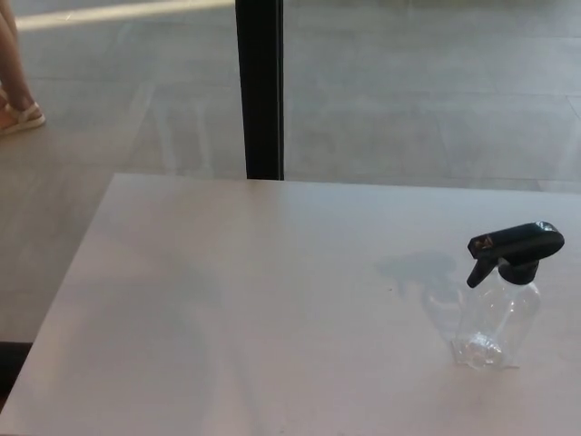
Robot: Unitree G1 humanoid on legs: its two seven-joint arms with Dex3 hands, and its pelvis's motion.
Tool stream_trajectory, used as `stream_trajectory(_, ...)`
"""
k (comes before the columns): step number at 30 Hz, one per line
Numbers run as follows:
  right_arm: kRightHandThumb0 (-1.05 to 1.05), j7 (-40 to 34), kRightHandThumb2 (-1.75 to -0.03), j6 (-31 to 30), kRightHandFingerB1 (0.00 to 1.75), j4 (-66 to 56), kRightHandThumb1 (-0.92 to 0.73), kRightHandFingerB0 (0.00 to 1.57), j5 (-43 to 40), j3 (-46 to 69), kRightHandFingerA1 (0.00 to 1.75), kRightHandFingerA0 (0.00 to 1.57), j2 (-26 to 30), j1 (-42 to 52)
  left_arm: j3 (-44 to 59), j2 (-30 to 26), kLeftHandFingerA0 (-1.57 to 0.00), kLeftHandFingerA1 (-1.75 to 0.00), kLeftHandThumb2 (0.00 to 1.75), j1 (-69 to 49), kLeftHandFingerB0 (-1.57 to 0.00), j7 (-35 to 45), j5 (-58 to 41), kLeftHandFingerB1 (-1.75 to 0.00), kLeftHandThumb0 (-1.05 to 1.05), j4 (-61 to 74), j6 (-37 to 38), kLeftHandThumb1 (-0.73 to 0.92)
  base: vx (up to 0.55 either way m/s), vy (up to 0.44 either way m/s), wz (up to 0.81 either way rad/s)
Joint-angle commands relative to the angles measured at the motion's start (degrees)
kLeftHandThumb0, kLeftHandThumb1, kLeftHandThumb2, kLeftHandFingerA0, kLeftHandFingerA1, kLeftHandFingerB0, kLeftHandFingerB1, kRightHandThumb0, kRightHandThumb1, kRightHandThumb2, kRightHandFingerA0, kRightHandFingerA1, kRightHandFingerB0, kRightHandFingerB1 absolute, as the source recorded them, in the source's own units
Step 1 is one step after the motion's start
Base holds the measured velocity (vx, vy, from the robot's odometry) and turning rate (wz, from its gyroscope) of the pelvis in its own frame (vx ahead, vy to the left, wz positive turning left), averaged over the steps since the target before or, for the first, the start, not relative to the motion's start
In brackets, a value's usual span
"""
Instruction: The robot uses its right hand to grab and lift the lid of the spray bottle kept in the middle of the desk and places the lid on the right side of the bottle
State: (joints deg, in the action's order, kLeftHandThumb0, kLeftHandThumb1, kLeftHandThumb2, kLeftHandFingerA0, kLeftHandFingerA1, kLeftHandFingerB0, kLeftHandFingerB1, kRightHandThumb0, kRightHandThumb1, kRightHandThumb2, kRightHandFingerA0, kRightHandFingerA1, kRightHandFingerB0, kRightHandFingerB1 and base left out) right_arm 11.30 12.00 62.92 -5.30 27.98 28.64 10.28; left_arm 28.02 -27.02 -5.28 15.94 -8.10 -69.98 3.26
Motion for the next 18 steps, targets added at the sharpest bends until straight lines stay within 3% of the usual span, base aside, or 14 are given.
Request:
stream_trajectory(1,-0.74,-7.62,-0.96,7.33,0.27,-1.81,-0.5,0.0,4.27,-1.88,0.54,0.09,10.22,-6.56,2.9,-2.28,-0.54,-0.52,0.67,-1.31,-0.37,5.97,-4.16,-0.4,-0.92,-1.68,2.58,0.9,0.0,0.0,0.0)
stream_trajectory(3,-0.78,-7.51,-0.96,6.69,0.22,-1.9,-0.53,0.0,4.07,-2.19,0.48,0.01,11.21,-8.19,3.05,-2.51,-0.53,-0.51,0.67,-1.66,-0.36,6.38,-4.04,-0.4,-0.92,-1.76,2.86,0.9,0.0,0.0,-0.05)
stream_trajectory(5,-0.85,-5.61,-0.95,5.2,0.17,-5.68,-0.55,0.07,1.71,-0.55,0.44,0.06,14.18,-11.09,3.05,-2.33,-0.55,-0.51,0.67,-1.18,-0.39,5.75,-3.85,-0.4,-0.91,-1.96,2.75,0.89,0.0,0.0,0.0)
stream_trajectory(7,-0.84,-3.38,-0.94,3.38,0.18,-10.8,-0.55,0.05,-0.96,1.59,0.48,0.05,16.44,-13.37,2.92,-2.21,-0.56,-0.5,0.67,-0.95,-0.39,5.21,-3.55,-0.41,-0.92,-2.43,3.01,0.89,0.0,0.0,0.0)
stream_trajectory(8,-0.73,-2.36,-0.94,0.81,0.25,-14.91,-0.52,0.0,-2.64,2.87,0.44,0.0,17.46,-15.07,2.95,-2.2,-0.56,-0.51,0.66,-1.13,-0.4,5.63,-3.57,-0.41,-0.93,-2.63,3.54,0.88,0.0,0.0,0.0)
stream_trajectory(11,-0.76,-1.97,-0.94,-3.91,0.25,-22.8,-0.54,0.0,-3.27,3.15,0.42,0.01,19.94,-20.44,2.89,-2.56,-0.56,-0.49,0.67,-0.98,-0.38,5.53,-3.51,-0.39,-0.92,-2.99,3.38,0.89,0.0,0.0,0.0)
stream_trajectory(12,-0.71,0.21,-0.94,-2.74,0.27,-25.69,-0.52,0.0,-4.89,3.33,0.44,0.0,20.32,-23.21,2.82,-2.59,-0.5,-0.59,1.13,-0.89,-0.34,5.43,-3.49,-0.51,-0.95,-2.83,3.38,0.75,0.0,0.0,0.0)
stream_trajectory(13,-0.71,1.14,-0.94,-2.38,0.27,-26.97,-0.52,0.0,-5.42,3.34,0.44,0.0,20.23,-24.47,2.89,-2.66,-0.5,-0.59,1.13,-1.03,-0.34,5.42,-3.56,-0.51,-0.95,-2.78,3.4,0.75,0.0,0.0,0.0)
stream_trajectory(14,-0.74,2.45,-0.88,-4.28,0.32,-32.18,-0.52,0.04,-7.24,3.18,0.52,0.06,20.05,-26.11,3.0,-2.79,-0.55,-0.5,0.67,-1.14,-0.38,5.7,-3.7,-0.4,-0.92,-2.8,3.28,0.89,0.0,0.0,0.0)
stream_trajectory(15,-0.74,3.0,-0.88,-5.25,0.32,-34.58,-0.52,0.04,-7.95,3.13,0.52,0.06,19.84,-26.85,3.08,-2.9,-0.55,-0.5,0.67,-1.19,-0.38,5.82,-3.77,-0.4,-0.92,-2.83,3.22,0.89,0.0,0.0,0.0)
stream_trajectory(16,-0.74,3.36,-0.6,-5.41,0.29,-35.92,-0.68,0.07,-7.87,2.81,0.5,0.14,19.67,-27.4,3.22,-2.97,-0.55,-0.52,0.67,-1.27,-0.37,5.94,-3.94,-0.4,-0.93,-2.8,3.1,0.89,0.0,0.0,0.0)
stream_trajectory(18,-0.77,7.2,-0.62,-5.93,0.28,-41.39,-0.68,0.06,-8.64,0.52,0.5,0.17,20.87,-30.4,3.28,-2.92,-0.55,-0.52,0.67,-1.38,-0.37,6.11,-4.08,-0.41,-0.92,-2.51,3.14,0.89,0.0,0.0,0.0)
